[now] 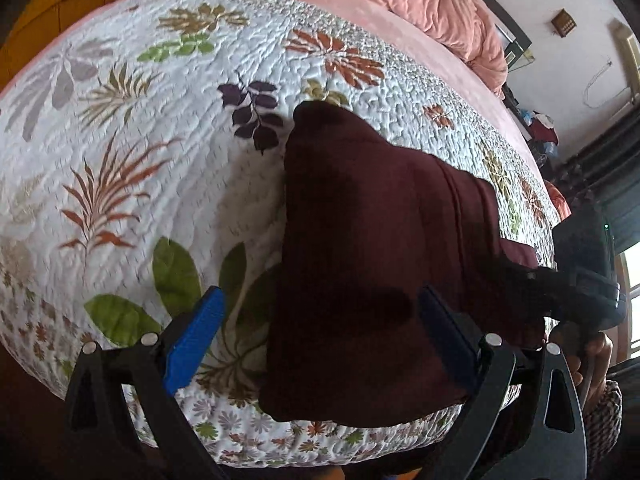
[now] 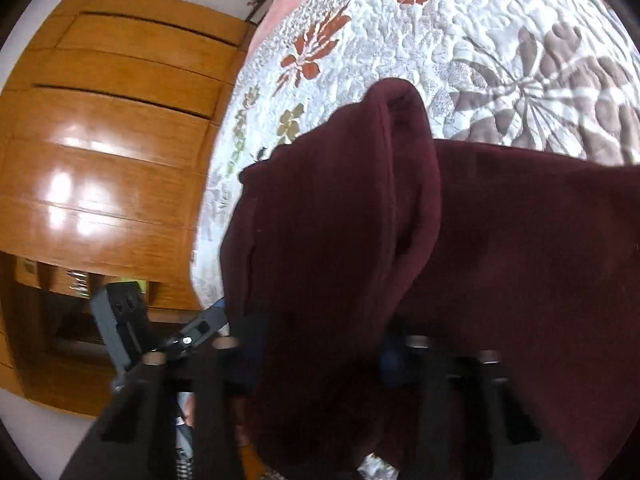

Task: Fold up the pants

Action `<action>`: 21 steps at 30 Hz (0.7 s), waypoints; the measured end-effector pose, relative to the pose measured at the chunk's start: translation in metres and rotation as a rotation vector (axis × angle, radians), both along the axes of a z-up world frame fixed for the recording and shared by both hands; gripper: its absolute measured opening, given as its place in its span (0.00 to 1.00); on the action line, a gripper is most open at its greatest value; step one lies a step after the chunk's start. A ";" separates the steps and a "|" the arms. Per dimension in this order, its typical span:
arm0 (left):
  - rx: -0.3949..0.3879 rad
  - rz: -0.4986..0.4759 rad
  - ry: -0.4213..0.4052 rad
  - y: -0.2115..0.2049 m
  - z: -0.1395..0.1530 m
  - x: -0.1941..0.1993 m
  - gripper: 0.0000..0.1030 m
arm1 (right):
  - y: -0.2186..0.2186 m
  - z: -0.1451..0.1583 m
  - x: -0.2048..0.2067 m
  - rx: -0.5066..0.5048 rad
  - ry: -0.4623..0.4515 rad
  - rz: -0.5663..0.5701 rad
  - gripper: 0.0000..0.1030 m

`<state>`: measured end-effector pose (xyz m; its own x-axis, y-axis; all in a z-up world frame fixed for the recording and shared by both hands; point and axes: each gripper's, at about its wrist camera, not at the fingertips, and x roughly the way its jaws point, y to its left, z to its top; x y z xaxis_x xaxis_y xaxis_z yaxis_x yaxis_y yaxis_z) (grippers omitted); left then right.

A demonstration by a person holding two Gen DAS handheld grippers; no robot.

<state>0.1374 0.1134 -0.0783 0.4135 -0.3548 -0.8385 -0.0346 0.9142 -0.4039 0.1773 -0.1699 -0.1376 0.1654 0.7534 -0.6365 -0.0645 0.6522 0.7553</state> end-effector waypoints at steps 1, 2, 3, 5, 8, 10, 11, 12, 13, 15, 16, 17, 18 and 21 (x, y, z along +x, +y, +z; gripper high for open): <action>-0.003 0.002 0.002 0.001 -0.001 -0.001 0.93 | 0.000 0.002 -0.001 0.000 -0.012 0.002 0.24; -0.004 0.005 0.002 0.002 -0.001 -0.002 0.93 | -0.001 0.005 -0.002 0.007 -0.018 -0.003 0.21; -0.003 0.009 0.000 0.003 -0.001 -0.003 0.93 | -0.003 0.009 -0.004 0.030 -0.029 -0.007 0.20; -0.001 0.019 0.002 0.006 0.000 -0.004 0.93 | -0.006 0.023 -0.009 0.064 -0.054 -0.016 0.19; -0.012 0.033 -0.003 0.008 0.006 -0.006 0.93 | -0.008 0.046 -0.015 0.074 -0.107 -0.014 0.18; -0.012 0.030 -0.014 0.006 0.013 -0.007 0.93 | -0.012 0.063 -0.020 0.063 -0.141 -0.012 0.18; -0.009 0.028 -0.019 0.004 0.016 -0.007 0.93 | -0.015 0.071 -0.023 0.058 -0.159 -0.014 0.18; -0.007 0.022 -0.026 0.001 0.019 -0.007 0.93 | -0.019 0.078 -0.025 0.060 -0.171 -0.017 0.18; -0.007 0.018 -0.029 -0.001 0.021 -0.006 0.93 | -0.025 0.087 -0.028 0.064 -0.188 -0.019 0.18; -0.007 0.004 -0.035 -0.008 0.026 -0.005 0.93 | -0.036 0.098 -0.031 0.056 -0.208 -0.026 0.18; -0.006 -0.003 -0.037 -0.012 0.028 -0.004 0.93 | -0.042 0.102 -0.032 0.053 -0.215 -0.031 0.18; -0.003 -0.013 -0.039 -0.017 0.029 -0.003 0.93 | -0.047 0.105 -0.034 0.050 -0.219 -0.036 0.18; 0.003 -0.022 -0.041 -0.022 0.031 -0.002 0.93 | -0.054 0.108 -0.036 0.040 -0.223 -0.044 0.18; 0.014 -0.049 -0.044 -0.036 0.033 0.001 0.93 | -0.079 0.113 -0.040 0.009 -0.229 -0.063 0.18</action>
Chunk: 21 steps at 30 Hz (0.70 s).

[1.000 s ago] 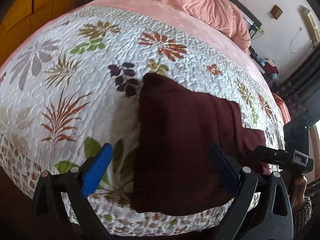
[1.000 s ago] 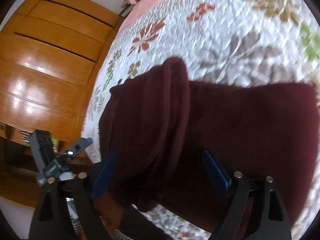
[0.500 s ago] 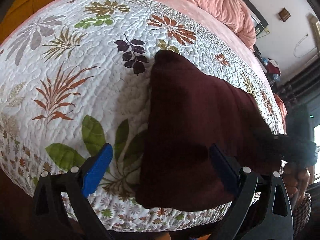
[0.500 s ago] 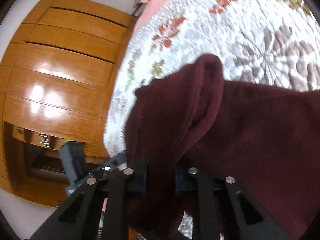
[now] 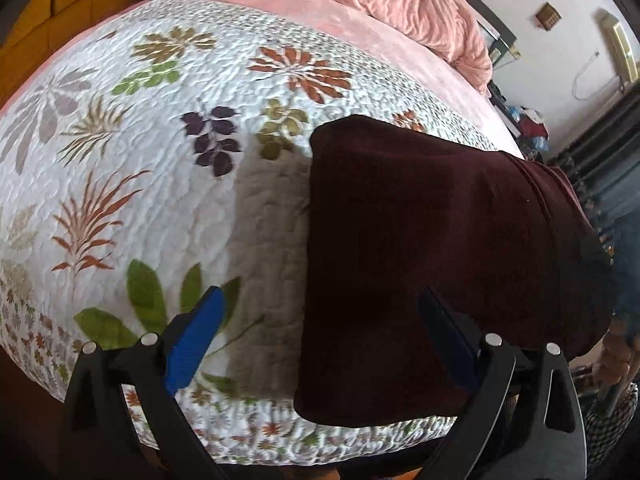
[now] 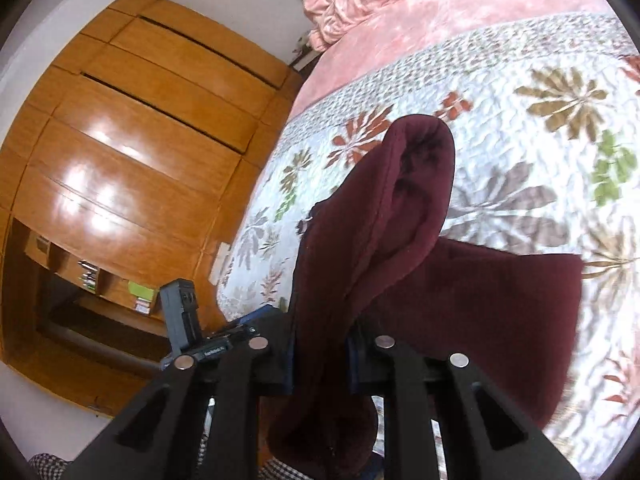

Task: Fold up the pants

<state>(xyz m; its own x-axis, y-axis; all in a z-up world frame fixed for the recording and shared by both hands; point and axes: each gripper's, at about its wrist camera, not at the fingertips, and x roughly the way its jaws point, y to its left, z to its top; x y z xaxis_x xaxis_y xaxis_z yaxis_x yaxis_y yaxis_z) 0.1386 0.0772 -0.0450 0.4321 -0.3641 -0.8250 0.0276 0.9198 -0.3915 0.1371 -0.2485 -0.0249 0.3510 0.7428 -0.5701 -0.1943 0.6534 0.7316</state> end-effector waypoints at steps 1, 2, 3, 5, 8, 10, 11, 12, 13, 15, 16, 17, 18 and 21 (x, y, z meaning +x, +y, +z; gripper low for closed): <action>0.004 -0.007 -0.002 -0.005 0.001 0.001 0.93 | -0.004 0.000 0.000 -0.010 0.003 -0.005 0.18; 0.011 -0.011 -0.003 -0.009 0.001 0.001 0.93 | -0.010 0.000 -0.001 -0.021 0.007 -0.010 0.18; 0.019 -0.017 -0.003 -0.013 0.001 0.002 0.93 | -0.015 -0.001 -0.001 -0.035 0.011 -0.016 0.18; 0.043 -0.040 -0.004 -0.027 0.001 0.004 0.93 | -0.024 -0.004 -0.003 -0.063 0.022 -0.031 0.18; 0.076 -0.075 -0.008 -0.045 0.002 0.005 0.93 | -0.041 -0.013 -0.008 -0.074 0.046 -0.048 0.18; 0.115 -0.102 -0.012 -0.057 0.000 0.005 0.93 | -0.049 -0.025 -0.008 -0.076 0.074 -0.058 0.18; 0.133 -0.112 -0.013 -0.061 -0.001 0.006 0.93 | -0.053 -0.032 -0.007 -0.083 0.085 -0.061 0.18; 0.147 -0.120 -0.012 -0.065 -0.003 0.006 0.93 | -0.056 -0.042 -0.006 -0.104 0.099 -0.071 0.18; 0.163 -0.130 -0.008 -0.070 -0.005 0.007 0.93 | -0.058 -0.050 -0.006 -0.111 0.110 -0.080 0.18; 0.173 -0.144 0.001 -0.076 -0.009 0.007 0.93 | -0.065 -0.067 -0.007 -0.089 0.142 -0.113 0.18; 0.177 -0.147 0.002 -0.077 -0.010 0.007 0.93 | -0.069 -0.073 -0.007 -0.079 0.151 -0.123 0.18; 0.185 -0.151 0.002 -0.079 -0.011 0.007 0.93 | -0.073 -0.079 -0.008 -0.072 0.156 -0.131 0.18; 0.194 -0.156 0.003 -0.081 -0.013 0.007 0.93 | -0.075 -0.084 -0.009 -0.072 0.159 -0.137 0.18; 0.196 -0.164 0.023 -0.084 -0.023 0.009 0.93 | -0.073 -0.092 -0.011 -0.112 0.172 -0.135 0.19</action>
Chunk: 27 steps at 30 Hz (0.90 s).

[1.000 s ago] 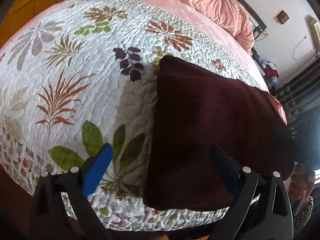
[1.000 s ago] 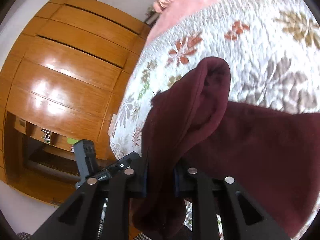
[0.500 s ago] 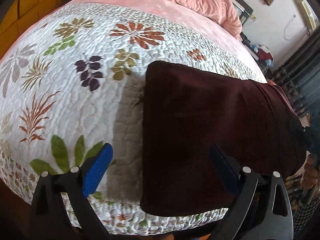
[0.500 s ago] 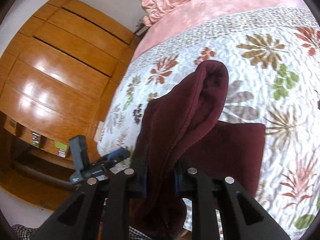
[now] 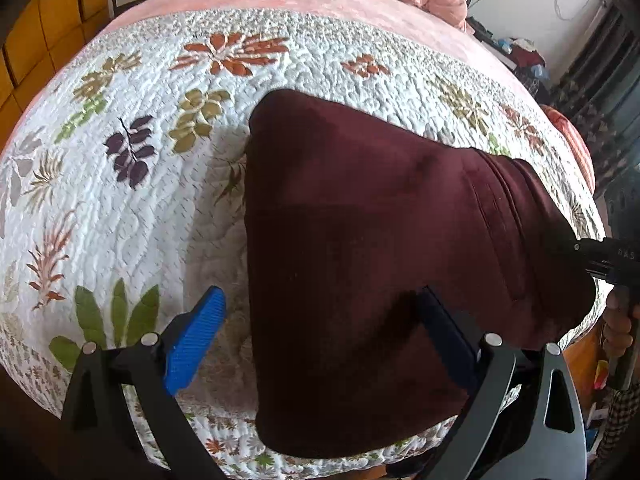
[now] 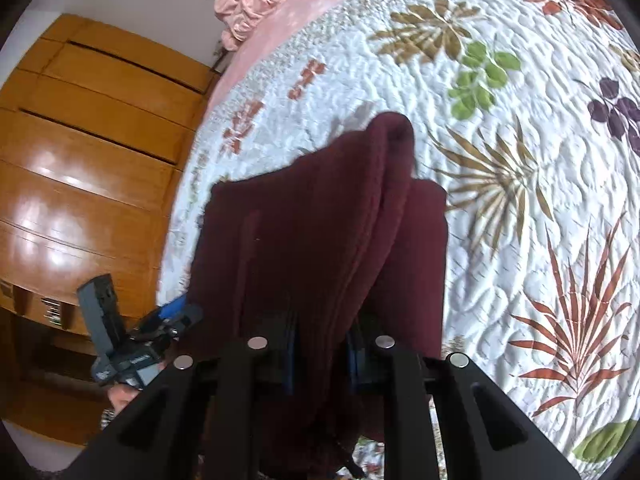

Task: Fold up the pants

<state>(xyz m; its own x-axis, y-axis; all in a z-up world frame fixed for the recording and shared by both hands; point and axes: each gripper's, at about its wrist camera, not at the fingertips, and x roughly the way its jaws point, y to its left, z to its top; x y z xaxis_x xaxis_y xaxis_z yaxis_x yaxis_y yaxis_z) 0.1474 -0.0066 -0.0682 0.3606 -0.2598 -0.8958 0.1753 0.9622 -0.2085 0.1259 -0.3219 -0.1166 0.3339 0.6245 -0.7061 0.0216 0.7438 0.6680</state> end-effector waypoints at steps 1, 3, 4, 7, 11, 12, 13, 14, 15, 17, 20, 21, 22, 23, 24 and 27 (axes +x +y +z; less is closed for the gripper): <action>-0.001 0.001 0.006 -0.001 -0.003 0.001 0.93 | 0.002 -0.001 0.000 -0.009 0.001 0.005 0.21; -0.011 0.010 0.021 -0.001 -0.009 0.003 0.93 | 0.003 0.002 0.002 -0.025 -0.001 0.022 0.29; -0.019 0.015 0.027 0.000 -0.010 0.002 0.93 | 0.003 0.005 0.002 -0.035 -0.005 0.026 0.33; -0.041 0.018 0.039 0.001 -0.007 0.003 0.93 | -0.003 0.024 0.005 -0.063 -0.049 0.021 0.56; -0.035 0.009 0.029 0.000 0.001 0.005 0.93 | -0.019 0.034 0.029 -0.068 -0.062 -0.022 0.66; -0.039 0.010 0.027 0.000 0.003 0.005 0.93 | -0.024 0.031 0.039 -0.051 -0.050 -0.035 0.68; -0.043 0.012 0.029 0.000 0.004 0.006 0.93 | -0.029 0.026 0.050 -0.039 -0.029 -0.045 0.71; -0.045 0.012 0.030 -0.001 0.004 0.007 0.93 | -0.031 0.022 0.056 -0.031 -0.016 -0.045 0.72; -0.043 0.013 0.032 -0.001 0.004 0.007 0.93 | -0.033 0.014 0.066 -0.016 0.005 -0.045 0.72; -0.037 0.012 0.037 -0.003 0.003 0.008 0.93 | -0.031 0.000 0.078 0.012 0.045 -0.037 0.72; -0.028 0.012 0.048 -0.003 -0.001 0.009 0.93 | -0.024 -0.014 0.089 0.036 0.051 -0.009 0.65; -0.028 0.013 0.052 -0.003 -0.002 0.009 0.93 | -0.022 -0.015 0.091 0.041 0.045 -0.003 0.57; -0.026 0.014 0.057 -0.003 -0.004 0.010 0.93 | -0.020 -0.017 0.092 0.037 0.042 -0.001 0.42; -0.024 0.015 0.060 -0.003 -0.005 0.011 0.93 | -0.018 -0.017 0.092 0.048 0.036 0.007 0.23; -0.025 0.016 0.061 -0.003 -0.005 0.012 0.93 | -0.018 -0.015 0.092 0.088 0.021 0.013 0.22; -0.031 0.024 0.054 -0.002 -0.002 0.012 0.93 | -0.023 0.002 0.086 0.108 -0.035 0.011 0.15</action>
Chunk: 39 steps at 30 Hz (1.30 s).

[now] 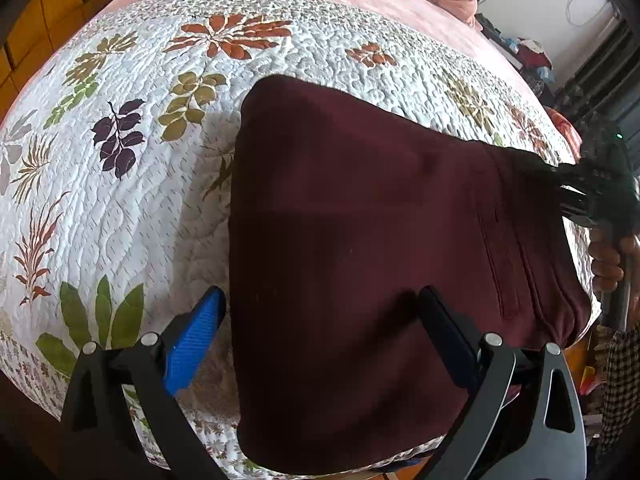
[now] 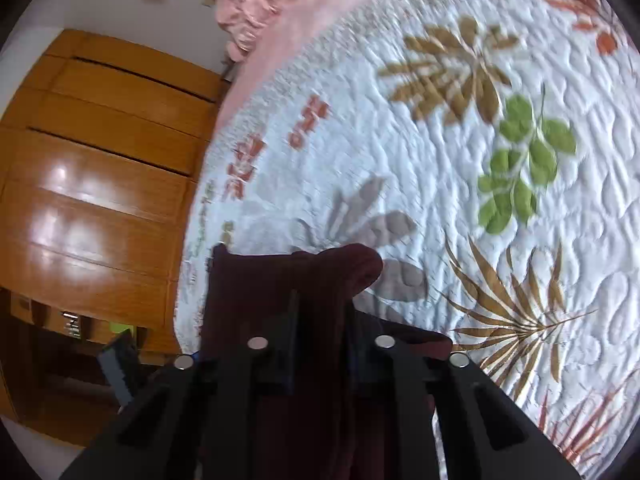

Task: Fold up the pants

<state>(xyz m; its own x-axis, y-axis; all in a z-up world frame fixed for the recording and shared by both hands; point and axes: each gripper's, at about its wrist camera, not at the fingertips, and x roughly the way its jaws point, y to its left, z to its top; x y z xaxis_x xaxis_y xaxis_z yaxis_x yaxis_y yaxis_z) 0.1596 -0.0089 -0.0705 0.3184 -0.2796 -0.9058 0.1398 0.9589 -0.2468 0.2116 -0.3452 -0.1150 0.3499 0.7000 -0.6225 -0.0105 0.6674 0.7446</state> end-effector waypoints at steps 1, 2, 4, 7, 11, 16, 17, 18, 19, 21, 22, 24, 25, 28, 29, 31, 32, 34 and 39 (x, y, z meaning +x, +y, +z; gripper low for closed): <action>-0.006 0.002 -0.008 0.000 0.003 0.000 0.93 | -0.003 0.007 -0.003 0.007 -0.018 -0.004 0.12; -0.009 0.004 -0.016 0.000 0.006 0.000 0.93 | -0.008 0.013 -0.006 0.011 -0.028 -0.015 0.11; -0.009 -0.001 -0.025 -0.003 0.008 0.000 0.93 | -0.017 0.019 -0.009 0.001 -0.030 -0.034 0.10; 0.034 -0.018 -0.010 -0.013 -0.001 0.003 0.93 | -0.012 0.004 -0.003 -0.114 0.029 -0.028 0.10; 0.014 -0.005 0.019 -0.014 -0.012 0.004 0.94 | -0.011 -0.002 -0.005 -0.106 0.021 -0.041 0.19; 0.011 -0.005 0.007 -0.008 -0.003 -0.003 0.93 | -0.009 0.029 -0.039 -0.172 -0.034 -0.005 0.37; 0.009 -0.010 0.004 -0.007 0.000 -0.006 0.93 | -0.010 0.033 -0.049 -0.167 -0.034 0.005 0.37; 0.004 -0.011 0.004 -0.006 0.001 -0.008 0.93 | -0.009 0.038 -0.065 -0.152 -0.028 0.022 0.38; -0.004 -0.012 0.006 -0.005 0.002 -0.009 0.93 | -0.009 0.040 -0.074 -0.146 -0.024 0.029 0.39; -0.037 -0.008 0.022 -0.002 0.001 -0.012 0.93 | -0.009 0.039 -0.097 -0.113 -0.006 0.051 0.41; -0.044 -0.003 0.028 -0.001 0.000 -0.013 0.93 | -0.009 0.037 -0.106 -0.092 0.008 0.059 0.44; -0.066 0.010 0.042 0.002 -0.003 -0.015 0.93 | -0.008 0.030 -0.119 -0.066 0.041 0.043 0.50; -0.072 0.018 0.049 0.004 -0.005 -0.015 0.93 | -0.008 0.027 -0.125 -0.046 0.043 0.037 0.52; -0.093 0.034 0.068 0.006 -0.010 -0.018 0.93 | -0.001 0.015 -0.129 0.037 0.073 0.045 0.52; -0.096 0.037 0.071 0.006 -0.010 -0.019 0.93 | 0.002 0.014 -0.129 0.043 0.073 0.047 0.52; -0.101 0.040 0.073 0.007 -0.010 -0.019 0.93 | 0.011 0.010 -0.126 0.050 0.070 0.060 0.53; -0.101 0.037 0.075 0.006 -0.010 -0.020 0.93 | 0.016 0.009 -0.123 0.045 0.069 0.066 0.54; -0.096 0.032 0.077 0.004 -0.011 -0.019 0.93 | 0.022 0.008 -0.118 0.044 0.060 0.065 0.41; -0.091 0.032 0.064 0.004 -0.003 -0.017 0.93 | 0.022 0.027 -0.119 0.038 0.000 0.067 0.15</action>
<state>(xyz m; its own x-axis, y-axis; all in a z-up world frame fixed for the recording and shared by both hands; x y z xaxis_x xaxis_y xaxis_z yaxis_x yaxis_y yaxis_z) 0.1422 -0.0044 -0.0738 0.2704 -0.3525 -0.8959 0.0906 0.9357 -0.3409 0.0931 -0.3233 -0.0881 0.3015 0.7448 -0.5952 -0.0548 0.6368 0.7691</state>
